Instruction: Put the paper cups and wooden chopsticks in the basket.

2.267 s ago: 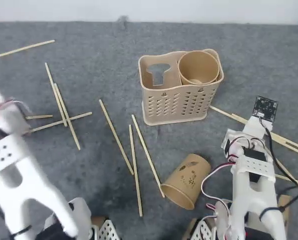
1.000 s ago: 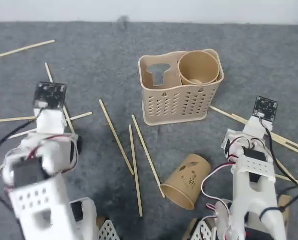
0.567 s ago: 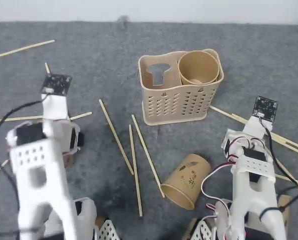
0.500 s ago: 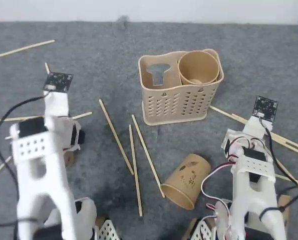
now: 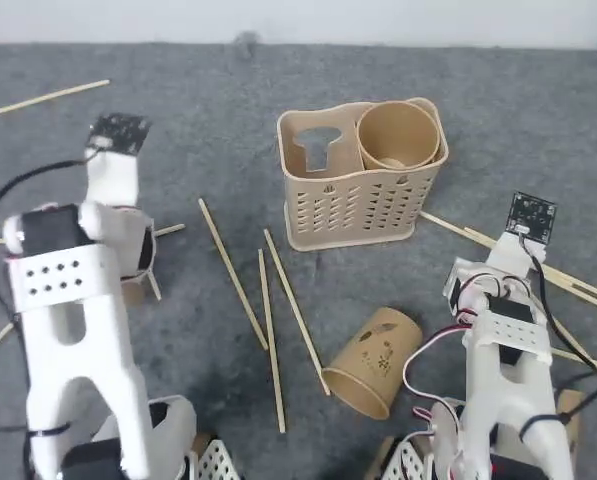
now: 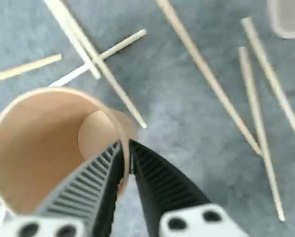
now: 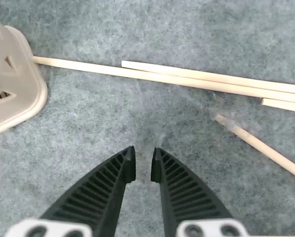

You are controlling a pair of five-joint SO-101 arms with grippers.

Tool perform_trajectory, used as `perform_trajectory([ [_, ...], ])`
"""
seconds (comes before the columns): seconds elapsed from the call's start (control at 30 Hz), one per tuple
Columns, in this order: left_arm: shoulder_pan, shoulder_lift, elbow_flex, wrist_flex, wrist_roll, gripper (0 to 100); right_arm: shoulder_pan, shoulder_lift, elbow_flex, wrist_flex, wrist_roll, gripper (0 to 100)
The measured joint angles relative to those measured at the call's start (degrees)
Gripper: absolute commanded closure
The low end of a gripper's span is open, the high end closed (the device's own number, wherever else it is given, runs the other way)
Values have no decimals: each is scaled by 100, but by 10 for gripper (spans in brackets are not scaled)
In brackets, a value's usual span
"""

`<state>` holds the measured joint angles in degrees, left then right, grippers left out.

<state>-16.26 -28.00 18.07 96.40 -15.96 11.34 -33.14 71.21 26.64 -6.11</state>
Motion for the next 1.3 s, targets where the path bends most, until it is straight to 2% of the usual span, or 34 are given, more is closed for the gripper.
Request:
perform_trajectory([
  [0.23, 1090, 149, -1890, 229, 730, 988, 0, 0, 0, 0, 0, 923],
  [0.5, 2426, 1776, -3745, 229, 1626, 988, 0, 0, 0, 0, 0, 922],
  [0.73, 4000, 2796, -6470, 237, 2110, 988, 0, 0, 0, 0, 0, 922],
  [0.9, 4932, 3631, -8343, 237, 2119, 988, 0, 0, 0, 0, 0, 923],
  [1.1, 5152, 4985, -8941, 237, 1969, 988, 0, 0, 0, 0, 79, 923],
  [1.3, 5275, 5530, -9380, 211, 1908, 988, 0, 0, 0, 0, 229, 923],
])
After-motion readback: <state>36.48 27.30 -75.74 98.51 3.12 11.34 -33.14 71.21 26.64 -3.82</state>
